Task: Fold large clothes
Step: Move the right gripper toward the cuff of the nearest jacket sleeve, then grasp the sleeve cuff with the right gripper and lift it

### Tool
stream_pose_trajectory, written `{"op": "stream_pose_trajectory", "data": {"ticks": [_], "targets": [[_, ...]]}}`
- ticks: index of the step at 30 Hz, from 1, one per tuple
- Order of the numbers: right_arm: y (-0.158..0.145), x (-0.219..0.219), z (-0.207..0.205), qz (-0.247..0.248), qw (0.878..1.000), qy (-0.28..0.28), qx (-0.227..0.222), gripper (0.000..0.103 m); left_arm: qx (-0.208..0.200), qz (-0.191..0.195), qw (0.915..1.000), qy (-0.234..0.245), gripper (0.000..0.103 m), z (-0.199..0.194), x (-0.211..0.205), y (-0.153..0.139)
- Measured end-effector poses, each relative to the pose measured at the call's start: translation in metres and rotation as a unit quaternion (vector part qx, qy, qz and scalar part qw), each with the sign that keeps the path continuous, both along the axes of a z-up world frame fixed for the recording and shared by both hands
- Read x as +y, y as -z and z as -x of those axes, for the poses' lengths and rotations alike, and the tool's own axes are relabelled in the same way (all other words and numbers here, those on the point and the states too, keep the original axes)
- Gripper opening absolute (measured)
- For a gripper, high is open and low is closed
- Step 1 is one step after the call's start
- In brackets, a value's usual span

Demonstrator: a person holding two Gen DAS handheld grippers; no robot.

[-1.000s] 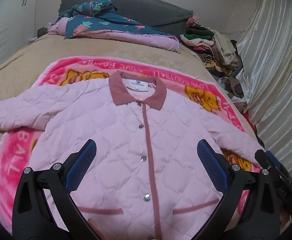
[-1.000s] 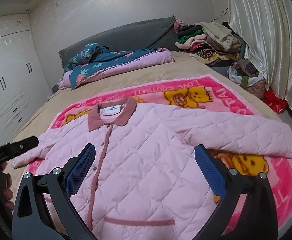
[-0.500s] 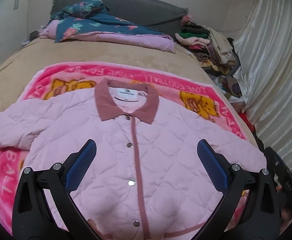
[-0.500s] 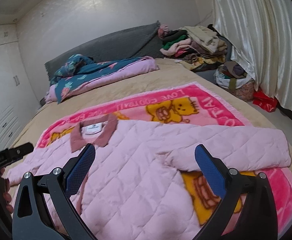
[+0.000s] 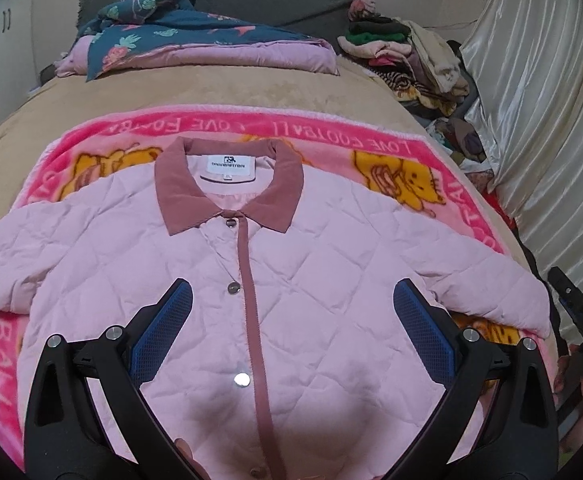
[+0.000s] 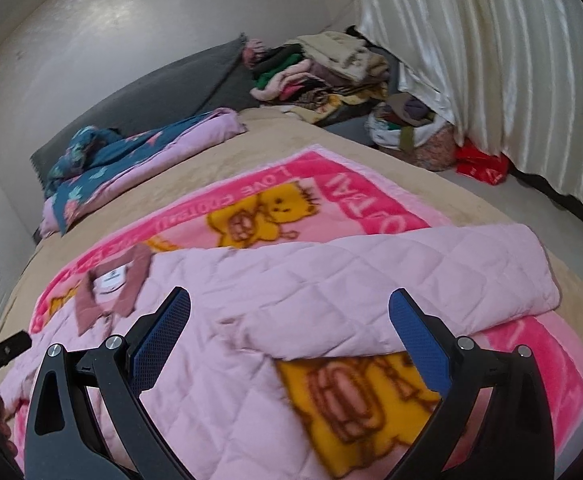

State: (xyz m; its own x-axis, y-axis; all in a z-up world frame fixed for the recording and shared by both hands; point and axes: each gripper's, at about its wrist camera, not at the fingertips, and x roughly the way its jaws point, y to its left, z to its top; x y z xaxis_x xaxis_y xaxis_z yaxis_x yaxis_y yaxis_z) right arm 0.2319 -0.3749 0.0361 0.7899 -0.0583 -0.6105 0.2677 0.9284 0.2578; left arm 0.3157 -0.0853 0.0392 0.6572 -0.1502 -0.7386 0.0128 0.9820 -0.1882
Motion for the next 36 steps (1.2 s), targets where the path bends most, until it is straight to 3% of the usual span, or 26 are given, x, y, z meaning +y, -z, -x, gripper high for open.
{"op": "stream_pose_trajectory", "data": {"ticks": [11, 14, 18, 26, 29, 36], "targets": [[0.043, -0.067, -0.002, -0.023, 0.995, 0.087, 0.039, 0.099, 0.003, -0.021, 0.9997, -0.006, 0.094, -0.013, -0.012, 0.027], [0.053, -0.084, -0.001, -0.031, 0.993, 0.106, 0.049, 0.099, 0.008, -0.012, 0.9999, -0.001, 0.094, -0.017, -0.013, 0.034], [0.066, -0.106, 0.002, -0.06, 0.988, 0.129, 0.055, 0.099, 0.017, -0.019, 0.9997, -0.001, 0.094, -0.022, -0.02, 0.045], [0.109, -0.159, 0.01, -0.154, 0.965, 0.197, 0.079, 0.099, 0.041, -0.03, 0.9987, -0.004, 0.094, -0.03, -0.023, 0.07], [0.131, -0.177, 0.008, -0.202, 0.95, 0.223, 0.09, 0.099, 0.048, -0.029, 0.9984, -0.007, 0.094, -0.033, -0.015, 0.074], [0.151, -0.212, 0.004, -0.245, 0.929, 0.27, 0.058, 0.099, 0.05, -0.039, 0.9972, -0.038, 0.094, -0.034, 0.011, 0.078]]}}
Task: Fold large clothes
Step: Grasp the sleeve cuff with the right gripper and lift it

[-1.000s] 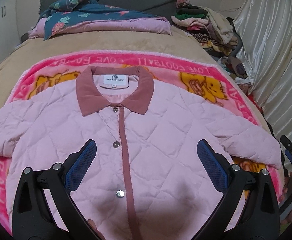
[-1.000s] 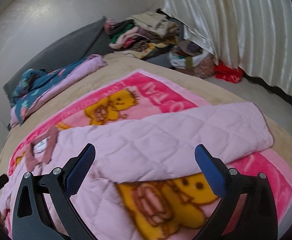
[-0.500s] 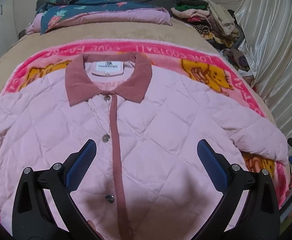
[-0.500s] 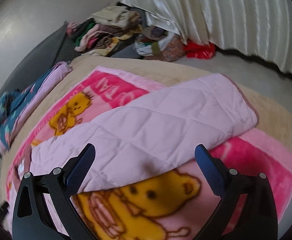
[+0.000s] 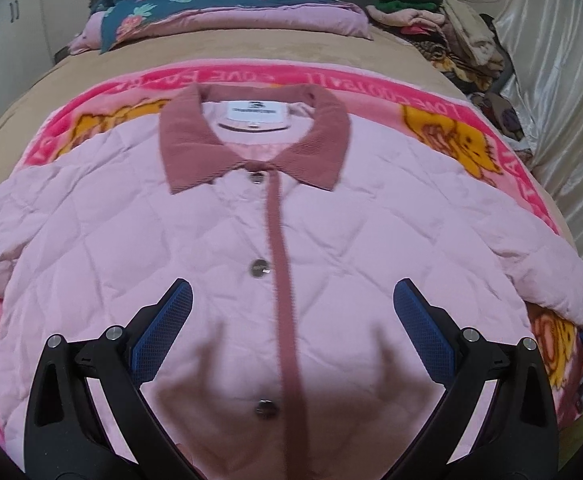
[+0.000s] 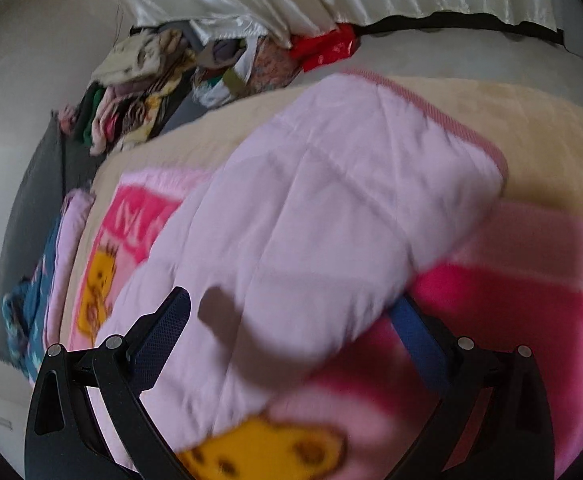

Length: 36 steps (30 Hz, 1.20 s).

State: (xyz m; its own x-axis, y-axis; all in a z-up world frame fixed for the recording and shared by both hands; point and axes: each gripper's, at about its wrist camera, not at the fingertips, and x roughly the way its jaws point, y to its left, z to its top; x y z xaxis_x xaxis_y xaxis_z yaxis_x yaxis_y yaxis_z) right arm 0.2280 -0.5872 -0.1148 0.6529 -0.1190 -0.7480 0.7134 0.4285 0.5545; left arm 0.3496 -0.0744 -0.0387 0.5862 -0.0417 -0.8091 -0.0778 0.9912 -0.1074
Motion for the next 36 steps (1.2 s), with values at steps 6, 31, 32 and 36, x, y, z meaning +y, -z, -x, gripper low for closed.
{"op": "stream_pose_trajectory", "data": {"ticks": [6, 31, 32, 36], "targets": [[0.004, -0.013, 0.003, -0.018, 0.999, 0.029, -0.027, 0.099, -0.002, 0.01, 0.9995, -0.03, 0.094, 0.0, 0.029, -0.004], [-0.171, 0.136, -0.033, 0.22, 0.947, -0.189, -0.139, 0.017, -0.049, 0.026, 0.9969, -0.056, 0.094, 0.017, 0.105, -0.049], [-0.177, 0.147, -0.036, 0.224, 0.942, -0.201, -0.147, 0.017, -0.05, 0.026, 0.9969, -0.055, 0.094, 0.018, 0.107, -0.051], [-0.195, 0.181, -0.042, 0.223, 0.931, -0.231, -0.175, 0.017, -0.054, 0.039, 0.9957, -0.065, 0.094, 0.025, 0.12, -0.059]]}}
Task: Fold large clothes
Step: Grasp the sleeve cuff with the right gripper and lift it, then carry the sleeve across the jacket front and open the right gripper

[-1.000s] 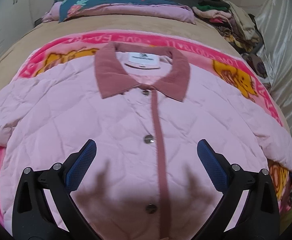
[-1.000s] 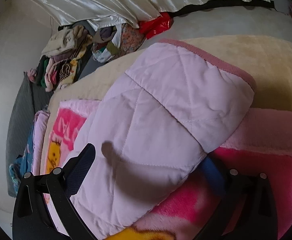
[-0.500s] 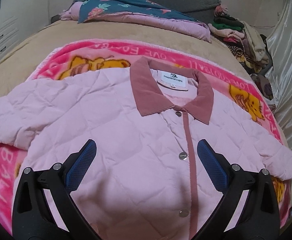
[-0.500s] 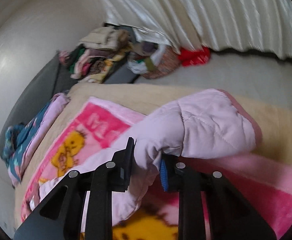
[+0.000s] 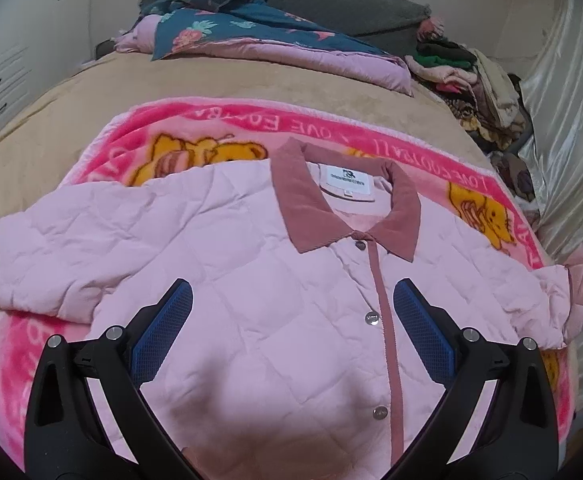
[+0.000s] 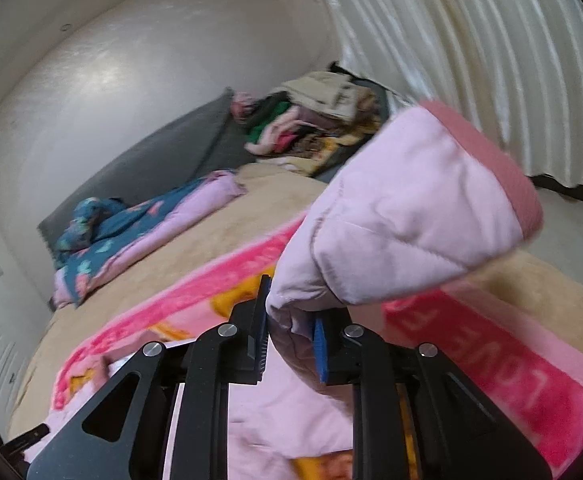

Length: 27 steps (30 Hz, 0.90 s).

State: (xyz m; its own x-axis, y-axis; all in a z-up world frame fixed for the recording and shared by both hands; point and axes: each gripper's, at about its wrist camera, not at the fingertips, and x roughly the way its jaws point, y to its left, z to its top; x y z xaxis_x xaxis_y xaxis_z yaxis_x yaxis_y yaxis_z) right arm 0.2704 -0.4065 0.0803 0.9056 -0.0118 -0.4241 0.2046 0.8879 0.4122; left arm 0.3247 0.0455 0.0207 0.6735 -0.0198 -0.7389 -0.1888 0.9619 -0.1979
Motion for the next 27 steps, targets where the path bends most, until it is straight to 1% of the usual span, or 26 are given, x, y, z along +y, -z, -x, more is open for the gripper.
{"op": "stream_pose_trajectory", "data": {"ticks": [3, 6, 11, 16, 20, 27], "targets": [[-0.011, 0.022, -0.004, 0.006, 1.0, -0.023, -0.012, 0.017, -0.016, 0.02, 0.9997, 0.006, 0.094, 0.007, 0.008, -0.01], [-0.02, 0.039, -0.008, 0.006, 0.999, -0.046, -0.021, 0.017, -0.024, 0.019, 0.9995, 0.004, 0.094, 0.01, 0.011, -0.015], [-0.031, 0.069, -0.018, 0.016, 0.996, -0.078, -0.026, 0.017, -0.023, 0.033, 0.9992, 0.004, 0.094, 0.012, 0.015, -0.014], [-0.04, 0.099, -0.021, 0.032, 0.993, -0.108, -0.033, 0.017, -0.035, 0.043, 0.9984, 0.01, 0.094, 0.017, 0.019, -0.021], [-0.043, 0.126, -0.025, 0.039, 0.99, -0.128, -0.038, 0.017, -0.039, 0.054, 0.9978, 0.002, 0.094, 0.019, 0.03, -0.022], [-0.041, 0.162, -0.035, 0.044, 0.986, -0.158, -0.036, 0.017, -0.038, 0.093, 0.9948, -0.017, 0.094, 0.02, 0.056, -0.019]]}}
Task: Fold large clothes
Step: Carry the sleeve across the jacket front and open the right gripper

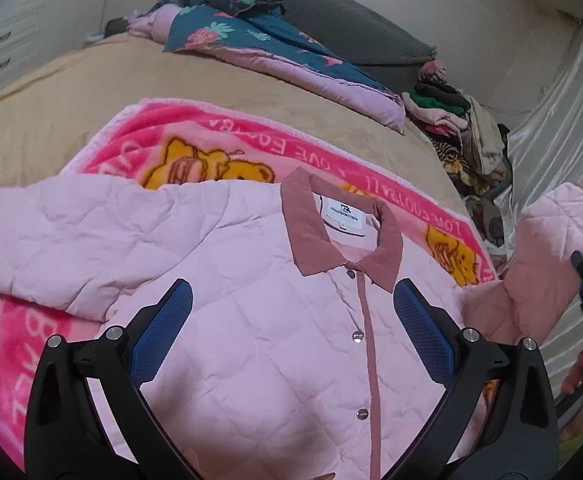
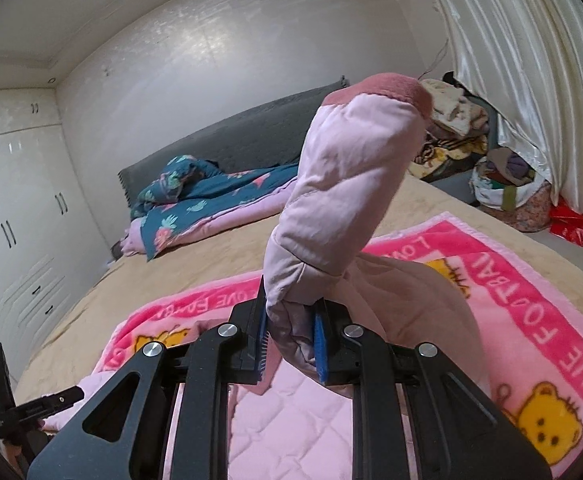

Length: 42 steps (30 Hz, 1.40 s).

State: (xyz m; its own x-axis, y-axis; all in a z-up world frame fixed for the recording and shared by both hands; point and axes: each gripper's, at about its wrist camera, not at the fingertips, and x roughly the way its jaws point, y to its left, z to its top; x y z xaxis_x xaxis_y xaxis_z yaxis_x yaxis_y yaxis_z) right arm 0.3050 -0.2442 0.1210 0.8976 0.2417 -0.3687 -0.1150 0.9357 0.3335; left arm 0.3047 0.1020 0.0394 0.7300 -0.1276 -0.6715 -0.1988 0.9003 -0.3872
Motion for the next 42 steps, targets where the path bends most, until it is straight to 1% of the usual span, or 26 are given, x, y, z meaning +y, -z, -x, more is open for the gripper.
{"op": "stream_pose_trajectory", "data": {"ticks": [10, 15, 20, 26, 29, 33, 35, 37, 38, 39, 42], "targets": [[0.016, 0.05, -0.011, 0.003, 0.999, -0.051, 0.003, 0.017, 0.0, 0.046, 0.9989, -0.003, 0.094, -0.001, 0.019, 0.01], [0.031, 0.089, -0.014, 0.007, 0.996, -0.088, 0.01, 0.017, 0.004, 0.088, 0.9961, 0.001, 0.094, -0.003, 0.028, 0.018], [0.05, 0.132, -0.011, 0.031, 0.991, -0.126, 0.016, 0.017, 0.002, 0.126, 0.992, 0.008, 0.094, -0.002, 0.033, 0.023], [0.083, 0.175, -0.006, 0.062, 0.983, -0.166, 0.044, 0.017, -0.005, 0.181, 0.983, 0.031, 0.094, -0.004, 0.035, 0.029], [0.101, 0.192, -0.002, 0.079, 0.978, -0.184, 0.059, 0.017, -0.003, 0.196, 0.98, 0.036, 0.094, -0.005, 0.034, 0.032], [0.12, 0.209, 0.004, 0.092, 0.97, -0.212, 0.078, 0.018, 0.001, 0.238, 0.9705, 0.042, 0.094, -0.007, 0.038, 0.042], [0.127, 0.217, 0.009, 0.098, 0.965, -0.227, 0.088, 0.02, 0.004, 0.252, 0.9669, 0.04, 0.094, -0.007, 0.039, 0.047], [0.133, 0.224, 0.01, 0.111, 0.961, -0.236, 0.097, 0.022, 0.009, 0.277, 0.9595, 0.047, 0.094, -0.009, 0.041, 0.055], [0.137, 0.228, 0.011, 0.119, 0.958, -0.242, 0.103, 0.022, 0.009, 0.297, 0.9533, 0.052, 0.094, -0.009, 0.044, 0.06], [0.141, 0.232, 0.013, 0.127, 0.955, -0.246, 0.109, 0.022, 0.009, 0.307, 0.9503, 0.05, 0.094, -0.009, 0.047, 0.063], [0.15, 0.243, 0.017, 0.143, 0.948, -0.257, 0.121, 0.027, 0.017, 0.312, 0.9495, 0.03, 0.094, -0.009, 0.054, 0.073]]}}
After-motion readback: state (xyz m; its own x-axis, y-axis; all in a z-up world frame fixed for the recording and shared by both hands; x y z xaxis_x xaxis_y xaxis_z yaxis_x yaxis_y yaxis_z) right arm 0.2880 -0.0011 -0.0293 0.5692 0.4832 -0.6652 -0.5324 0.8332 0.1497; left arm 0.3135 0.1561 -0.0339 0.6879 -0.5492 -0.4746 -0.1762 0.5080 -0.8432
